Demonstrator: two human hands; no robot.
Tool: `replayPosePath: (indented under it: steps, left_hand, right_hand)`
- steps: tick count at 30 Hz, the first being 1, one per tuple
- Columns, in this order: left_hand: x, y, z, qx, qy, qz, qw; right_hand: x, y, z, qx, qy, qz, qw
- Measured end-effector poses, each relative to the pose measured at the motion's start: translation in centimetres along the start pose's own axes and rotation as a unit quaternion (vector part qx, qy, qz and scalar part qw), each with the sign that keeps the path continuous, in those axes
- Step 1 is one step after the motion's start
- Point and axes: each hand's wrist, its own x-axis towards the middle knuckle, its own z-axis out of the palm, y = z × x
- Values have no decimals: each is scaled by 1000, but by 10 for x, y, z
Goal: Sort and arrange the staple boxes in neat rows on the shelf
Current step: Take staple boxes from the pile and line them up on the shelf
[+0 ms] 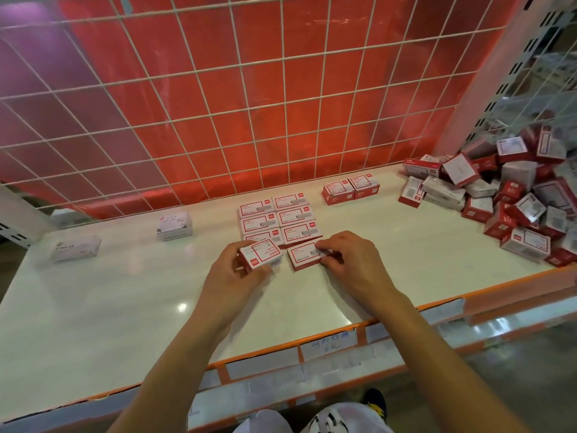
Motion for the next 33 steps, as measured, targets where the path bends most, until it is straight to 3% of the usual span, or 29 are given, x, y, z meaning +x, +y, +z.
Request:
replayPosePath:
  steps: [9, 20, 26, 33]
  left_hand:
    - [-1, -3, -5, 28, 47, 10, 998]
    - [1, -2, 8, 7, 16, 18, 1000]
    - [6, 7, 22, -5, 11, 36, 999]
    - [10, 17, 43, -36, -27, 51, 998]
  right_hand:
    - [1, 1, 7, 9, 28, 0, 1000]
    - [-3, -1, 8, -6, 58, 6, 998]
    - [-10, -19, -1, 108, 49, -38, 992]
    - [-13, -16, -15, 223, 25, 0, 974]
